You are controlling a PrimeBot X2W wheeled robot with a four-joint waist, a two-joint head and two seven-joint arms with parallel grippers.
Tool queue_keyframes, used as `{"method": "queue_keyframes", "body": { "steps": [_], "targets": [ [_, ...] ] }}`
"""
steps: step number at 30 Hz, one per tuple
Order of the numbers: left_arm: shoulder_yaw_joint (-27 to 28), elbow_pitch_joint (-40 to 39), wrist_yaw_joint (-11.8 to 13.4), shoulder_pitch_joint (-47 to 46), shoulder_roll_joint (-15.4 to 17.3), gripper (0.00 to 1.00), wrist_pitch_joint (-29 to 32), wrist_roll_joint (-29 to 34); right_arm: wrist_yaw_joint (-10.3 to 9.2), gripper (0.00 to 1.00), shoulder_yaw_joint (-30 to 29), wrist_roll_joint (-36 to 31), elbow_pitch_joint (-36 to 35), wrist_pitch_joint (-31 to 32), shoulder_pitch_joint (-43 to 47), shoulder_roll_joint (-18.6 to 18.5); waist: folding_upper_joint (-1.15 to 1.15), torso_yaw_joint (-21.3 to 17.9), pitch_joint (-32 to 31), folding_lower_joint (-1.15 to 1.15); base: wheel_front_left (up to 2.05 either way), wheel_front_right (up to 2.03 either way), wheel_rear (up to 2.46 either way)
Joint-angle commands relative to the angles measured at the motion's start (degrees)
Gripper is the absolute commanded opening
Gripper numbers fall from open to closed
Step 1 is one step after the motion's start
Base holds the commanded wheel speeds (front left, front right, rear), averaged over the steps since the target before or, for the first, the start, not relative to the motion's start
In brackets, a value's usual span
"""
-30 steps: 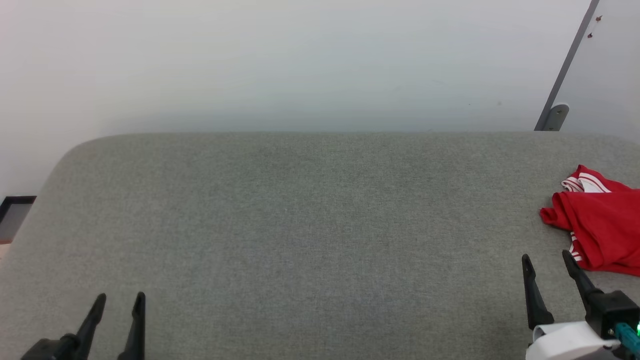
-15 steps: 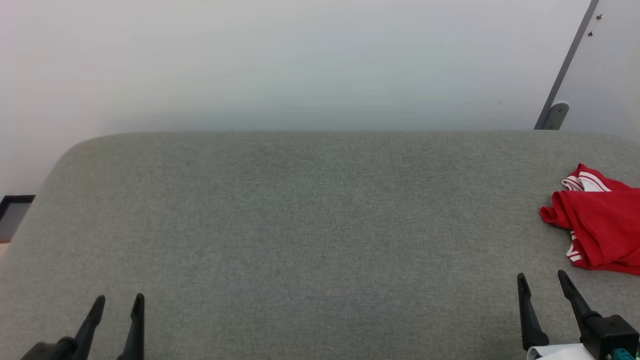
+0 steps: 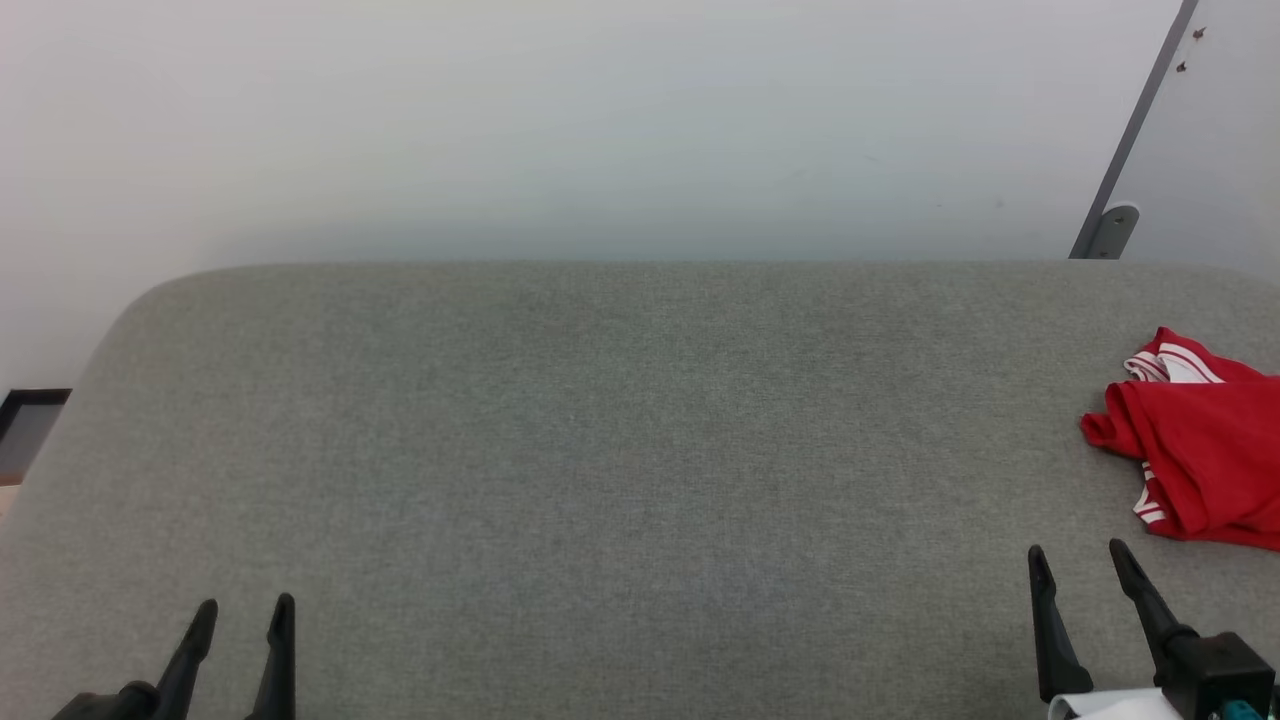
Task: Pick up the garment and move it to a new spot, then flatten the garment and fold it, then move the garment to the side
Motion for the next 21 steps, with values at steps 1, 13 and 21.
{"method": "queue_keyframes", "body": {
  "steps": [1, 13, 21],
  "targets": [
    [0.2, -0.2, -0.1, 0.4, -0.1, 1.00, 0.0, -0.3, -0.12, 1.00, -0.2, 0.2, -0.2, -0.3, 1.0, 0.2, 0.00, 0.1, 0.0, 0.00, 0.00, 0.00, 0.00],
    [-0.4, 2.0, 0.0, 0.2, -2.8, 0.00, 0.8, -2.4, 0.00, 0.00, -0.4, 3.2, 3.0, 1.4, 0.4, 0.2, 0.00, 0.6, -0.1, 0.00, 0.00, 0.00, 0.00],
    [0.1, 2.2, 0.0, -1.4, -4.2, 0.00, 3.1, -9.6, -0.01, 0.00, -0.6, 13.0, 3.0, 3.6, -0.5, 0.2, 0.00, 0.6, 0.1, 0.00, 0.00, 0.00, 0.00]
  ]
}}
